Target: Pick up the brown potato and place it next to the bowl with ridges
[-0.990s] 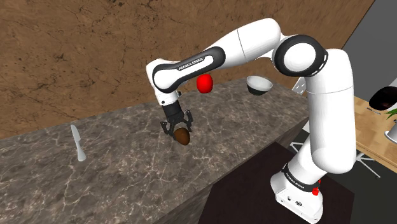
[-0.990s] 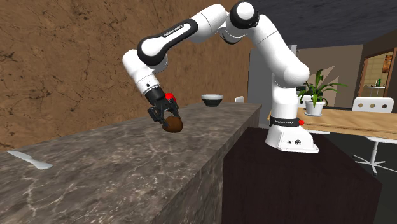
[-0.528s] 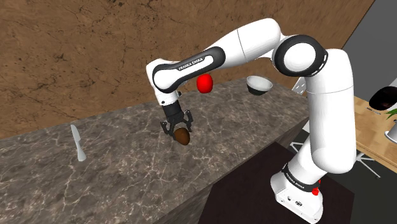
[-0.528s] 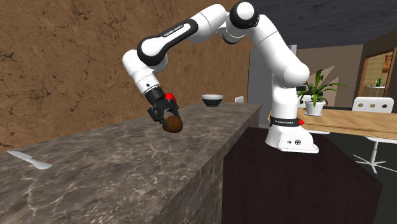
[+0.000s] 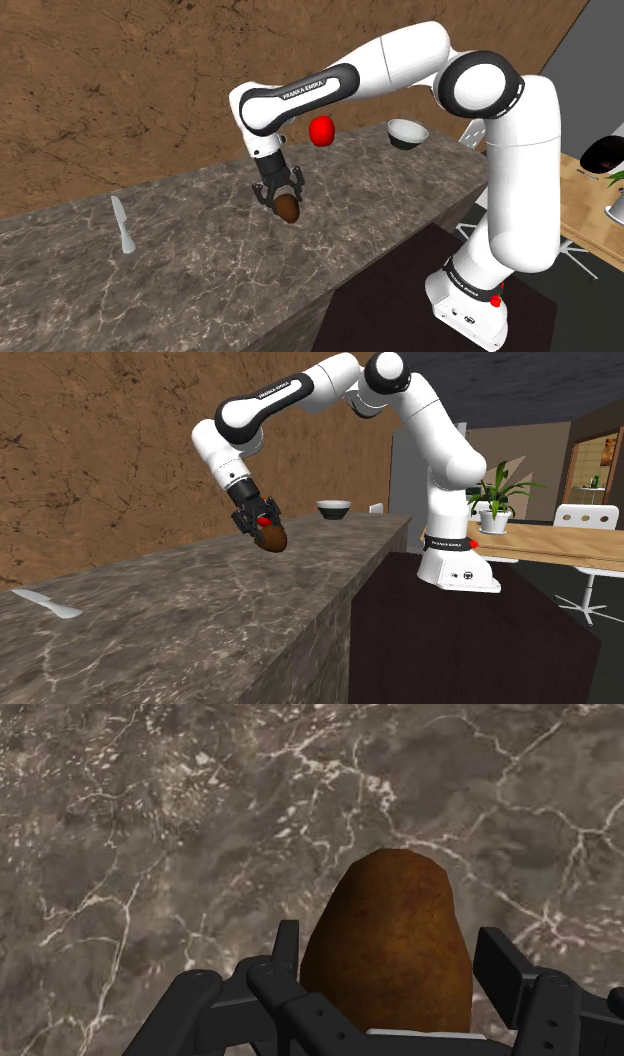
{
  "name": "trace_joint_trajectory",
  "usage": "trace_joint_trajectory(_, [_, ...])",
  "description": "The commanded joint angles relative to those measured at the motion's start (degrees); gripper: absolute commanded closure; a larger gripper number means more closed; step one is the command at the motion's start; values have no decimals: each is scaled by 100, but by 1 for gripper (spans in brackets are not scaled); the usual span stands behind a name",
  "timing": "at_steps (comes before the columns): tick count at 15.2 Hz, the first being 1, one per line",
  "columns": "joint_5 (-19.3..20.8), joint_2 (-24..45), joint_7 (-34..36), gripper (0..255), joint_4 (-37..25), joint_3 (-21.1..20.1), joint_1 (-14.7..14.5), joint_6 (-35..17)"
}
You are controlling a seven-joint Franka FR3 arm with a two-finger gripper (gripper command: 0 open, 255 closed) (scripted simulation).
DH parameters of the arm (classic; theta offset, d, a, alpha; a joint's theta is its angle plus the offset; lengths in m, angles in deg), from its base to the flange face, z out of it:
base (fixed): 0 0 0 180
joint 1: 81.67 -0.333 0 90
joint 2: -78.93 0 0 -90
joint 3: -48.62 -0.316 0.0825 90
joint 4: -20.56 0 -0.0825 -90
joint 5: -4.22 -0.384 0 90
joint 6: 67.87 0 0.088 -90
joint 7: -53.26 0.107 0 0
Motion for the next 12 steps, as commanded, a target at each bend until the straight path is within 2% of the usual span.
trace_joint_trajectory(1, [-19,-63,7,255,-57,-12,7,119])
trace_joint_trajectory(12, [-124,-389,58,255,-436,-70,40,807])
